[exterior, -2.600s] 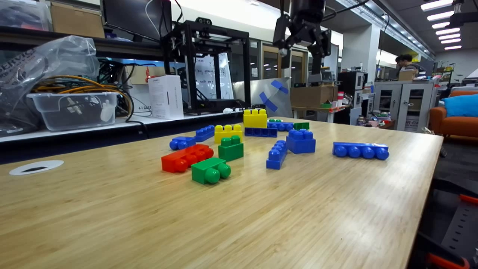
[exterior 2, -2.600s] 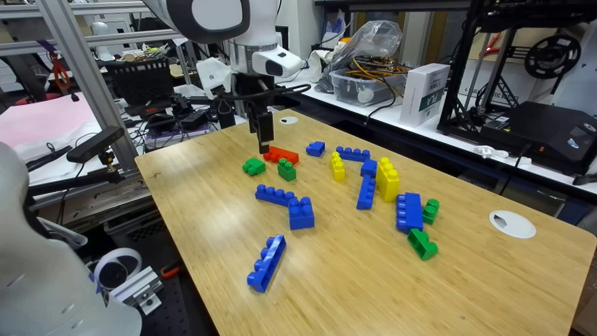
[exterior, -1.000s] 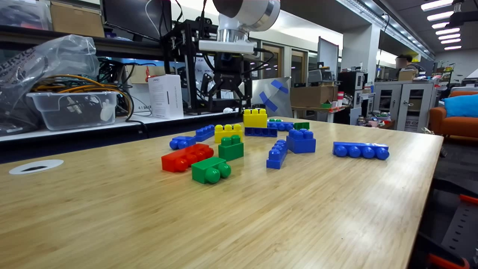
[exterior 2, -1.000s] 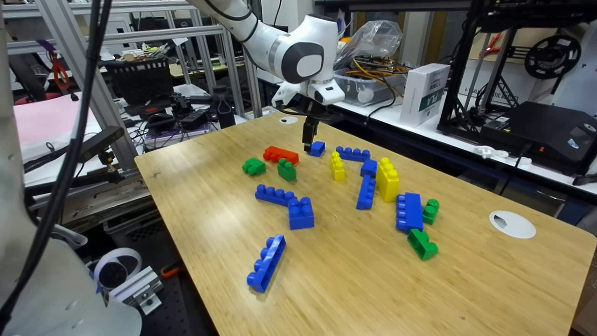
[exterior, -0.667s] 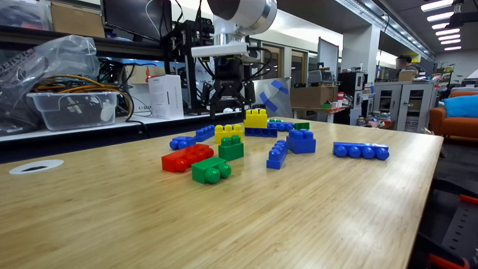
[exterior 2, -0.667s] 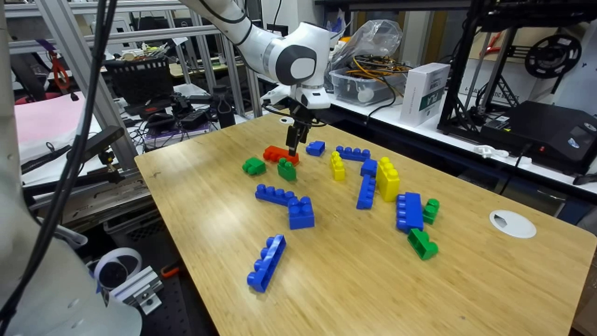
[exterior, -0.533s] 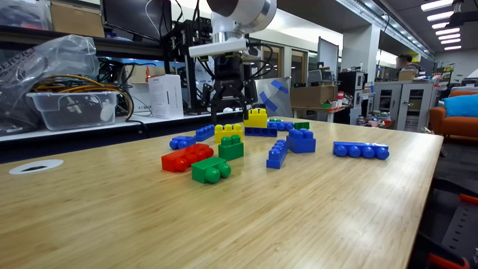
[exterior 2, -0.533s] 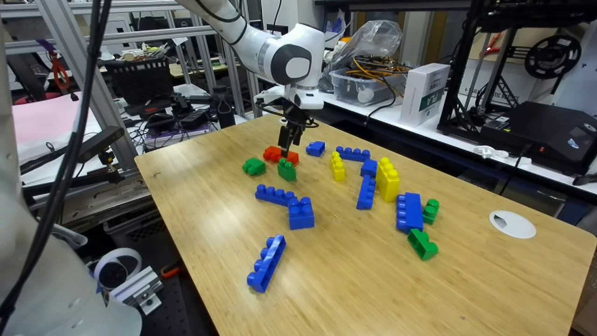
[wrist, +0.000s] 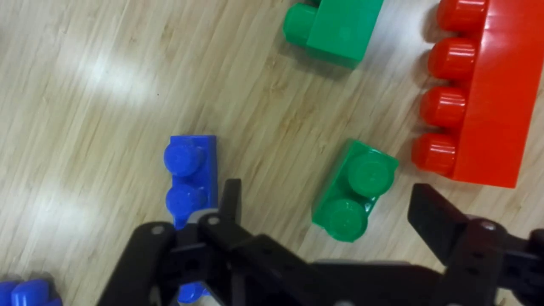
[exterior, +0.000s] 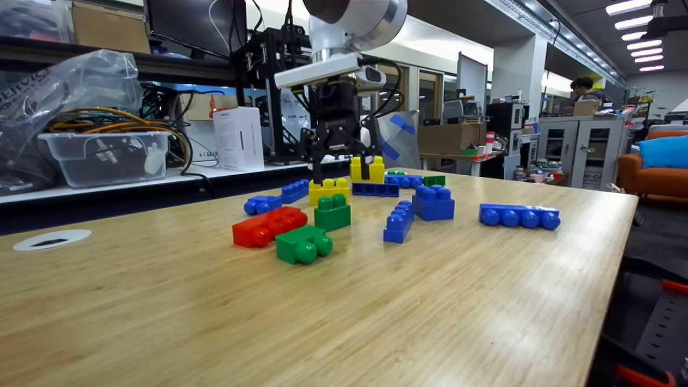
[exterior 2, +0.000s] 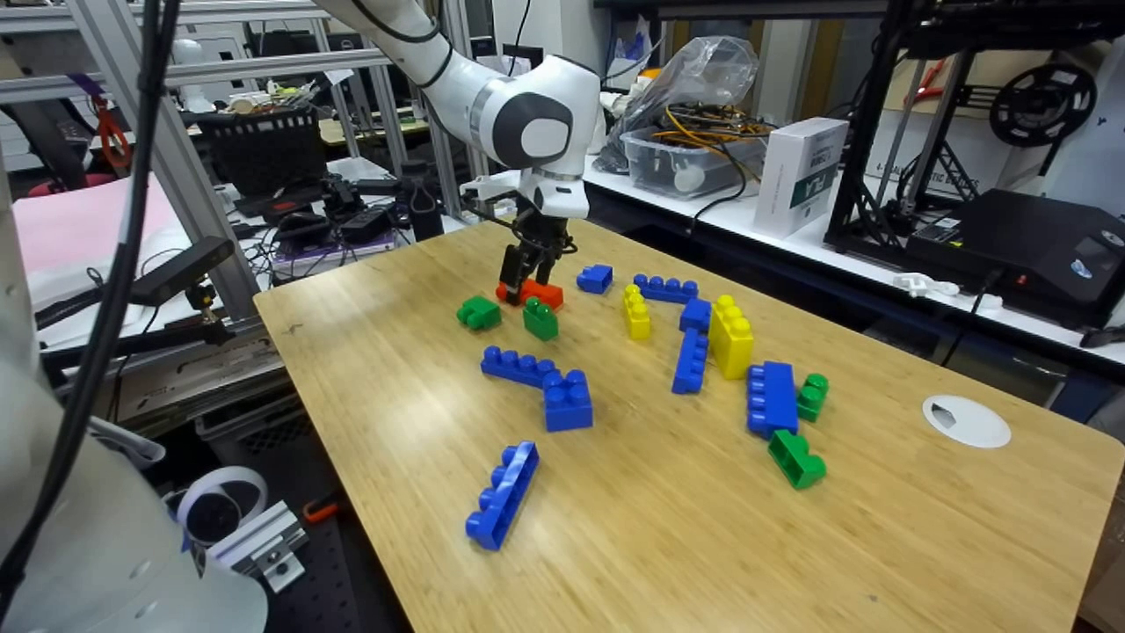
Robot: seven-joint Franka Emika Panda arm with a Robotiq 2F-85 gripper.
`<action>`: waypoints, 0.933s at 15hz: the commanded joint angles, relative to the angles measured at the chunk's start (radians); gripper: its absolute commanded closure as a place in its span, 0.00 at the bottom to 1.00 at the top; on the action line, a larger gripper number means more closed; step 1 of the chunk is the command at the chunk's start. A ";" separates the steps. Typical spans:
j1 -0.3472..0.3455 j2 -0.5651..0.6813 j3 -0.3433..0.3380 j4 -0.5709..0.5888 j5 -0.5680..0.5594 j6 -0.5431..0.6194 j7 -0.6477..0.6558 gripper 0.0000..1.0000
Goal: Stack the green block on the blue one
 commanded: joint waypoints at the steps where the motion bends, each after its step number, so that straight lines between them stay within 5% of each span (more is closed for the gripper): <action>1: -0.013 0.000 0.000 -0.036 0.040 0.068 0.020 0.00; 14: 0.007 0.089 -0.017 -0.036 0.014 0.214 0.159 0.00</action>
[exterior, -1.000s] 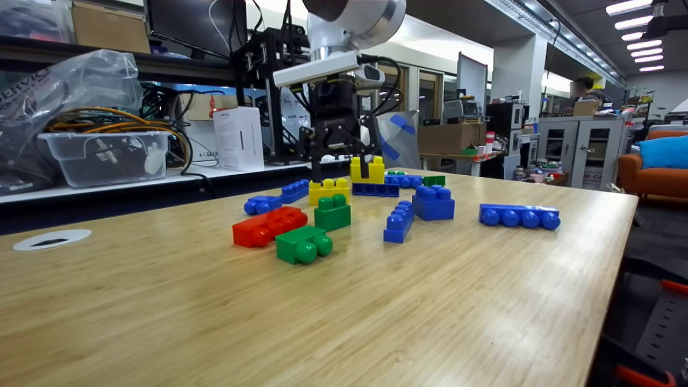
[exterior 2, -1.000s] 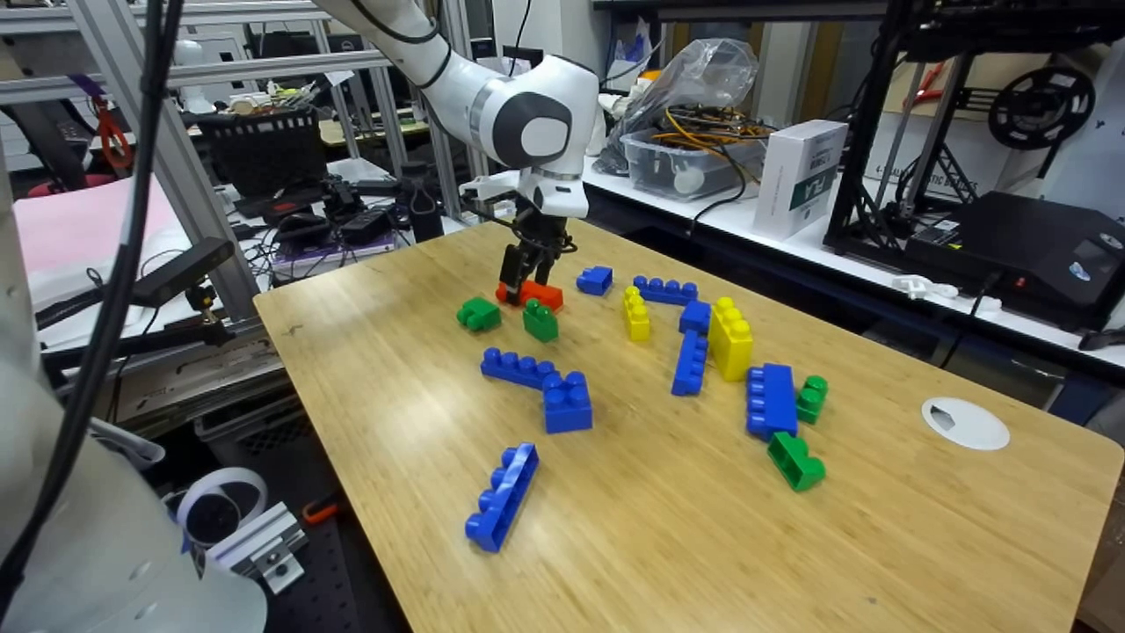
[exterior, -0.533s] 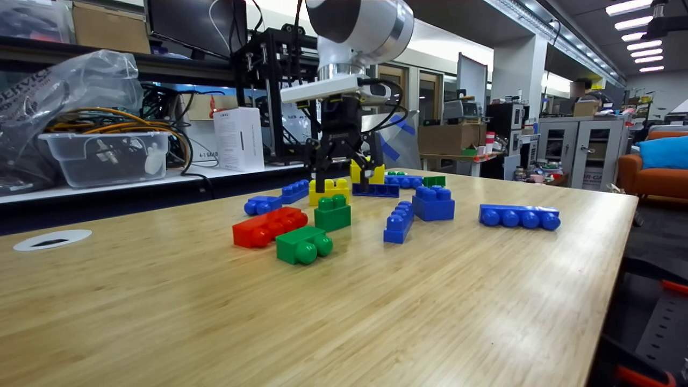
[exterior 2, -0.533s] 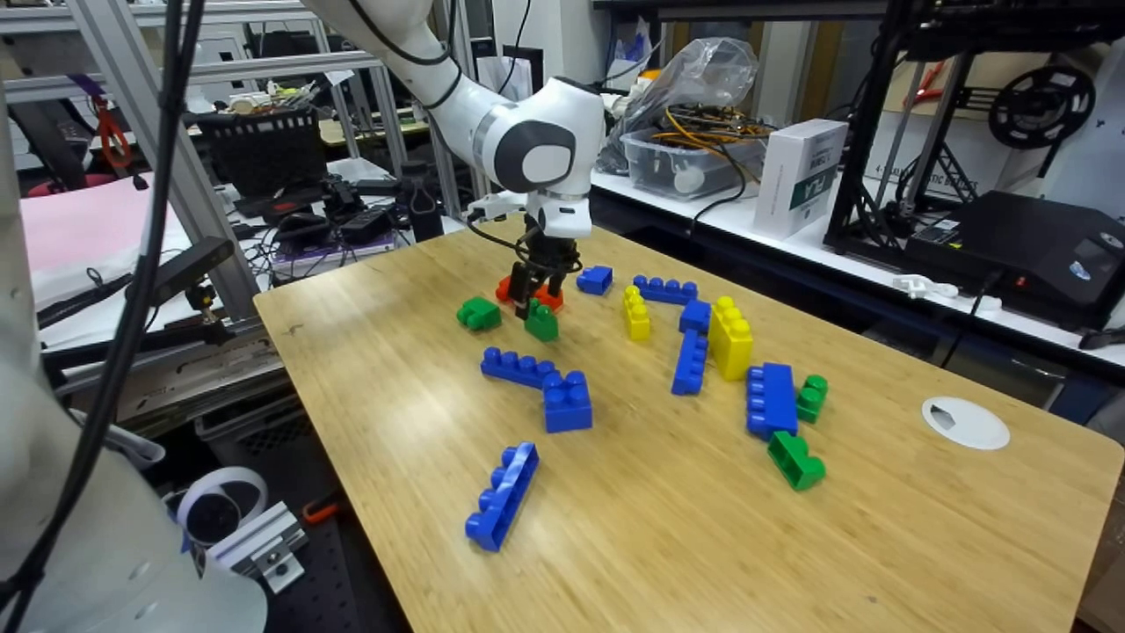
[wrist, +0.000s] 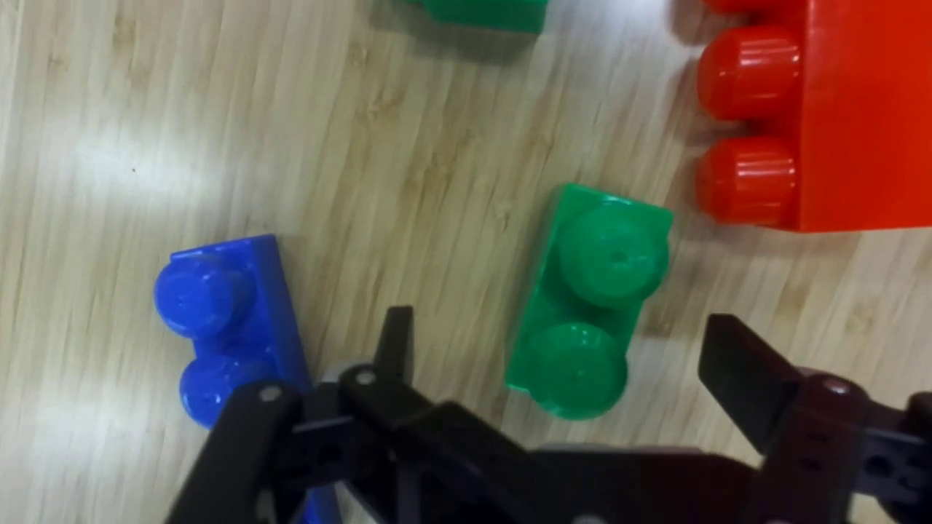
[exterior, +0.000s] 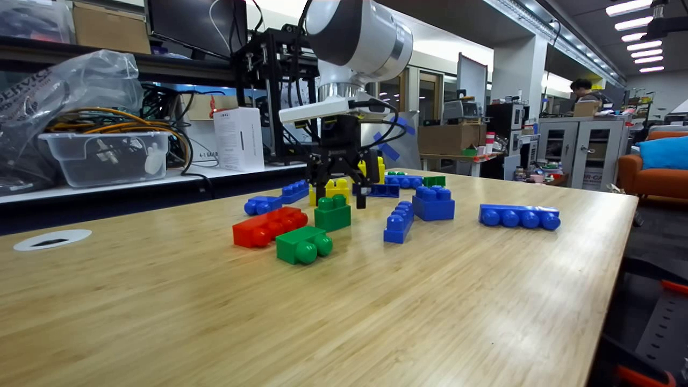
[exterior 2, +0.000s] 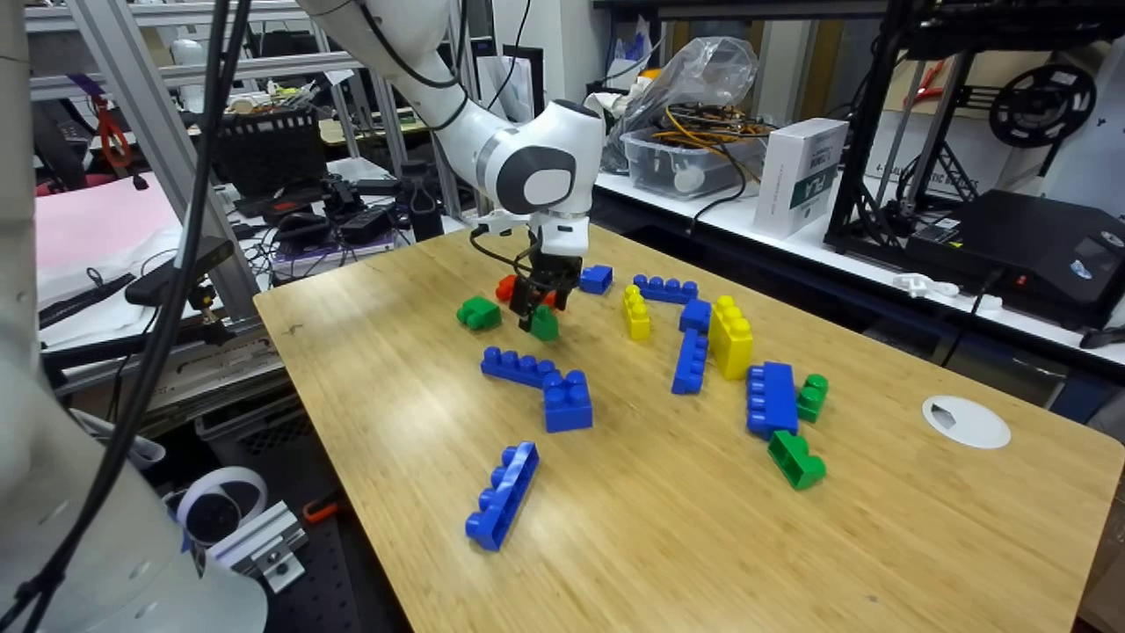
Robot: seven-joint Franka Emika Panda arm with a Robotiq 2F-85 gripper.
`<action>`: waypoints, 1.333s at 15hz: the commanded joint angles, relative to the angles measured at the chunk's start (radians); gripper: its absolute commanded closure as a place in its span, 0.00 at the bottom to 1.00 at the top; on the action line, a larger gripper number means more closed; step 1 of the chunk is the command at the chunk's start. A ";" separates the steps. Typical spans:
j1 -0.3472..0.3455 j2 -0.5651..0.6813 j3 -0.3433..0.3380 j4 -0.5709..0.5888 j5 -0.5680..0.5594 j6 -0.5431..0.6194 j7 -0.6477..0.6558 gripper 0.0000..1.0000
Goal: Stack the green block on the blue one
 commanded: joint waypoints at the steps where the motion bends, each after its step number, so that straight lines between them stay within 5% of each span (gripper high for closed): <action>1: 0.008 0.008 -0.006 0.004 -0.004 0.009 0.032 0.25; 2: 0.009 0.007 -0.006 0.005 -0.006 0.007 0.033 0.26; 11: 0.020 -0.020 -0.011 -0.008 -0.081 0.011 0.008 0.90; 20: -0.071 -0.323 0.035 -0.155 -0.013 -0.121 -0.540 0.90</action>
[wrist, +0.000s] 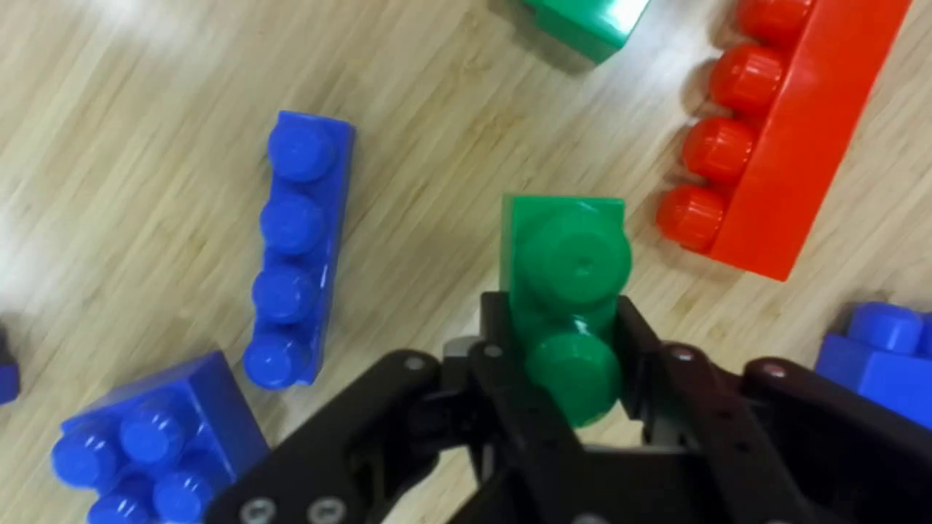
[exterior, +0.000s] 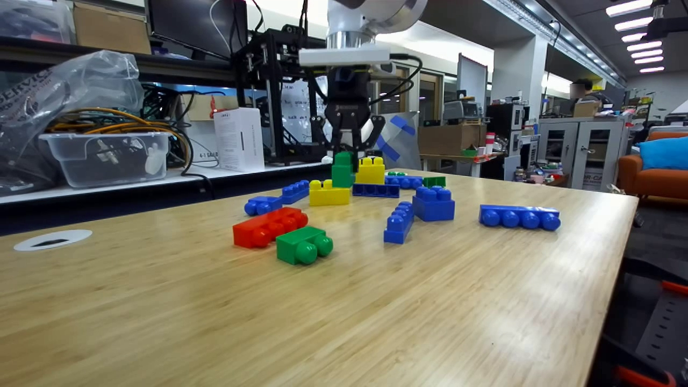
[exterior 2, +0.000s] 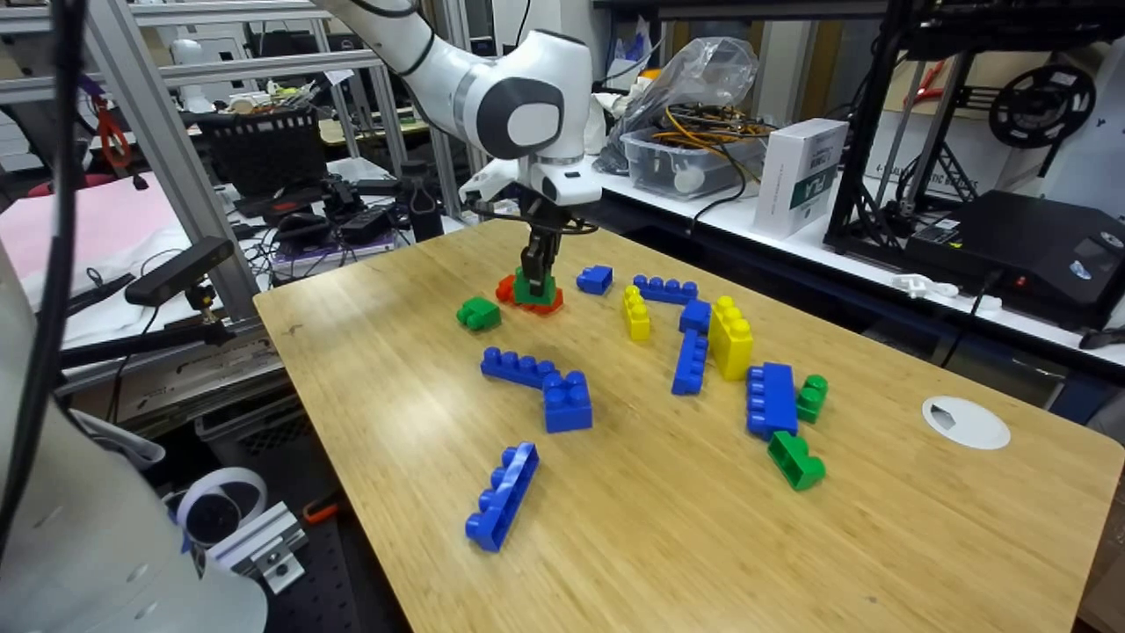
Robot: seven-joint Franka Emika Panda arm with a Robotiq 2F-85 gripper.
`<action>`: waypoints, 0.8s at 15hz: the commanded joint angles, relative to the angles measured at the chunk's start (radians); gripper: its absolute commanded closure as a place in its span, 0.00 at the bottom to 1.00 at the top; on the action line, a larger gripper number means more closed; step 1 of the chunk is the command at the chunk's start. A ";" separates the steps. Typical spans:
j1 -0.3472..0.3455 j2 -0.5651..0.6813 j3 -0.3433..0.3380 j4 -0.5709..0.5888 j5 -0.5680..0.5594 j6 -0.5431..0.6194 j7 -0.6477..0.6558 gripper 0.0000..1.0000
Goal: Stack the green block on the blue one
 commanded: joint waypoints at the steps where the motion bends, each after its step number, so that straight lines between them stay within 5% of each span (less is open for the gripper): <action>1: -0.046 -0.175 0.009 -0.107 0.018 -0.089 -0.239 0.90; 6: -0.100 -0.307 -0.030 -0.192 0.011 -0.169 -0.548 0.90; 12: -0.163 -0.316 -0.076 -0.245 -0.050 -0.156 -0.687 0.90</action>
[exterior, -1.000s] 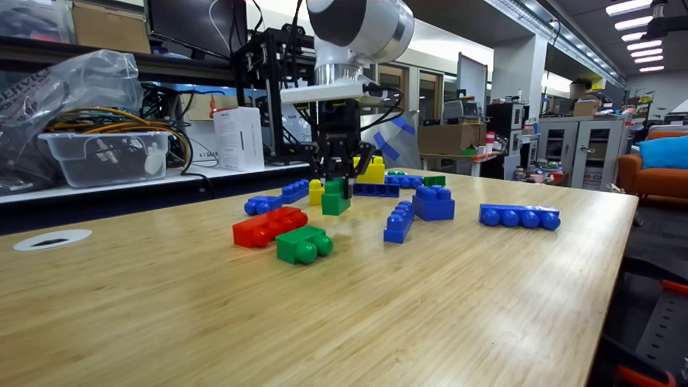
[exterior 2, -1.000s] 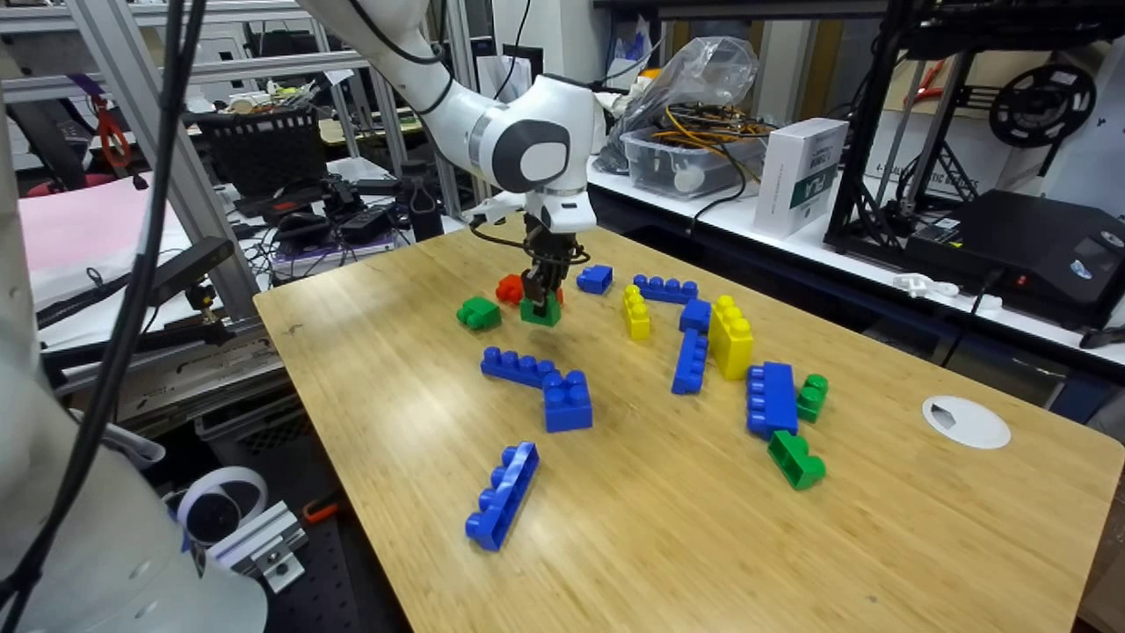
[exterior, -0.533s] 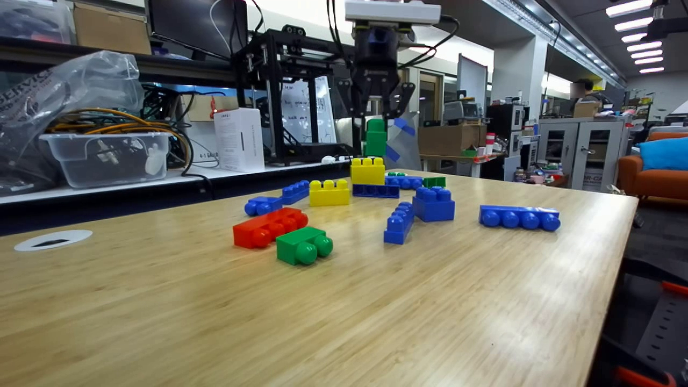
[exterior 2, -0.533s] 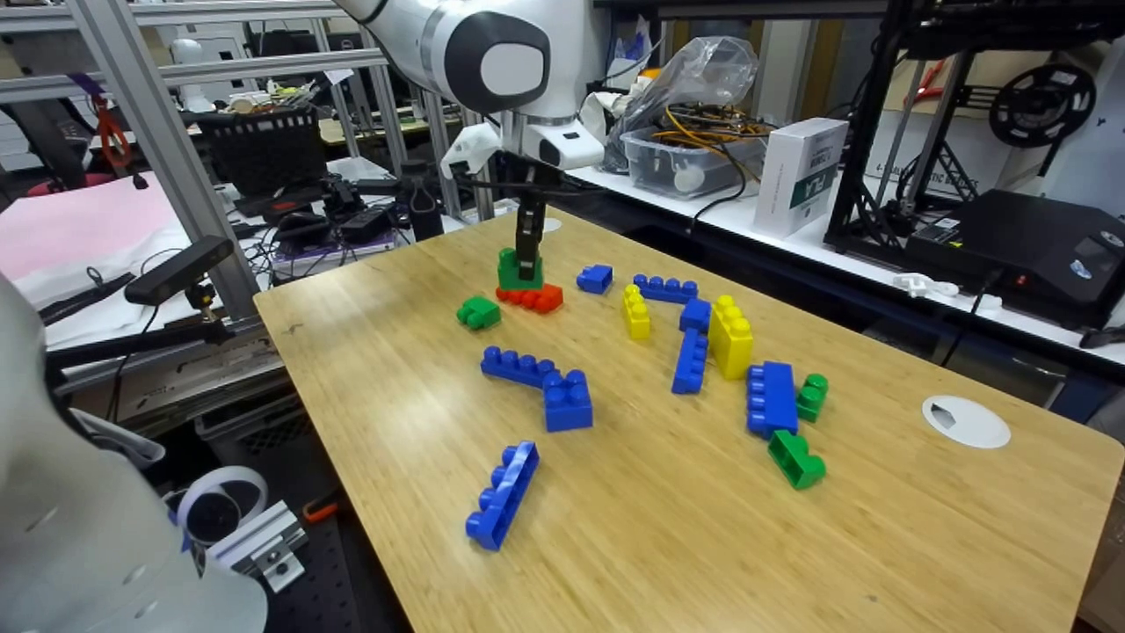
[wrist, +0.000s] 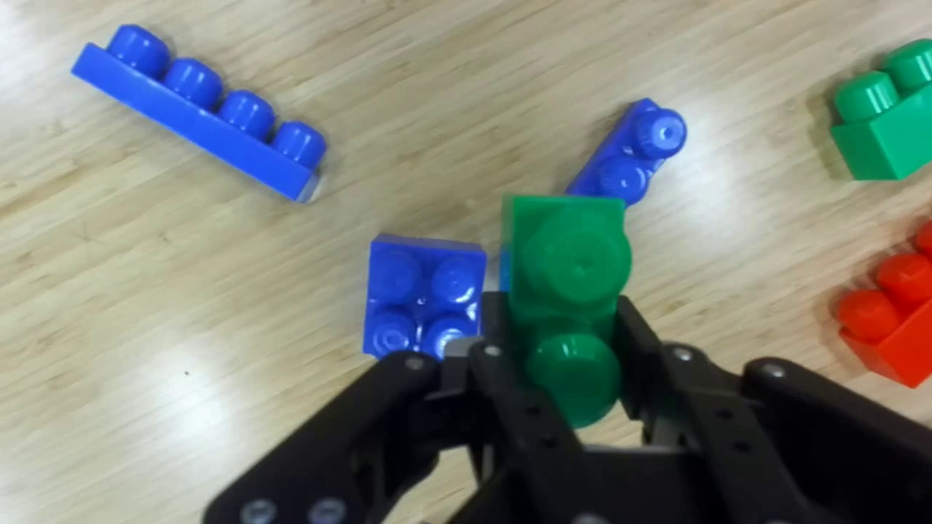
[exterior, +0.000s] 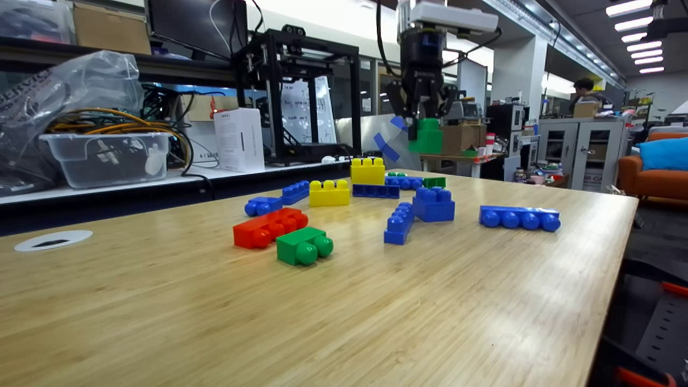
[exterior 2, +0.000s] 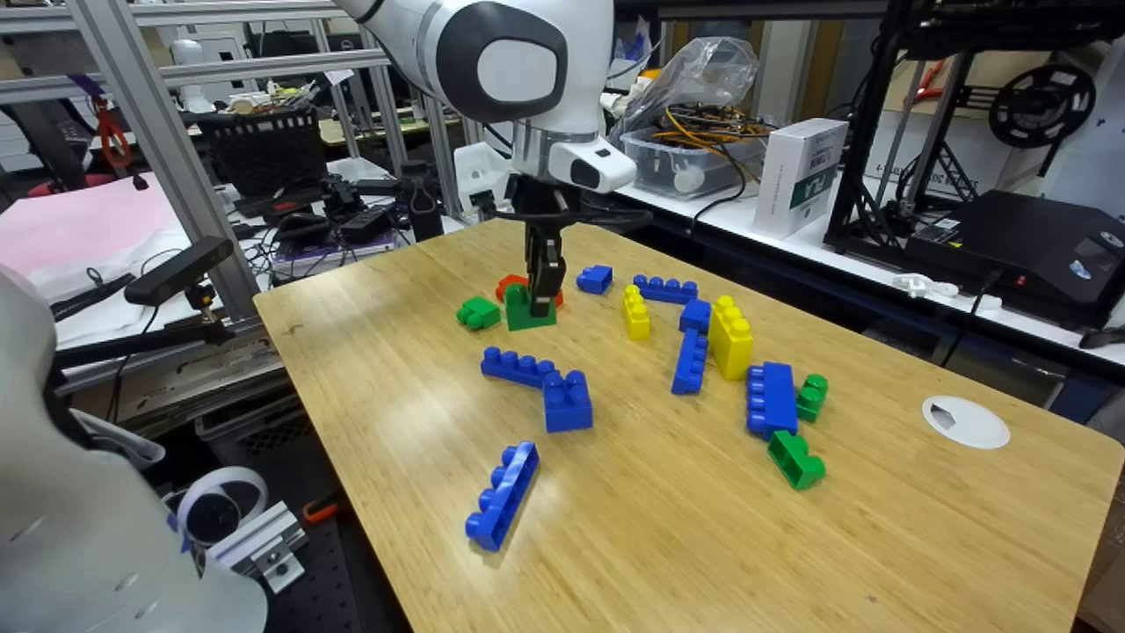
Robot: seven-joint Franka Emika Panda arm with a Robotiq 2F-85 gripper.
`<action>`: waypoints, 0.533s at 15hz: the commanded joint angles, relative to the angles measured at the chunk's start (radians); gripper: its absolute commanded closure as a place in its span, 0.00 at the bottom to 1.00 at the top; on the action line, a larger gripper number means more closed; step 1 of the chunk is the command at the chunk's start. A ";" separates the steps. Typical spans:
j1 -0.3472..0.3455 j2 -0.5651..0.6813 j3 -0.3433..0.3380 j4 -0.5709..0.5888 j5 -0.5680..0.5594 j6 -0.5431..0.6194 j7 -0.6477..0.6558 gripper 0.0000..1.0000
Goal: Stack the green block on the blue one
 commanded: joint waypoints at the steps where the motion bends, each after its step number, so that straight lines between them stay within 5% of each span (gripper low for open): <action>1: -0.030 -0.006 -0.013 -0.024 -0.014 0.013 -0.062 0.90; 8: -0.046 0.024 -0.021 -0.044 -0.040 0.052 -0.036 0.90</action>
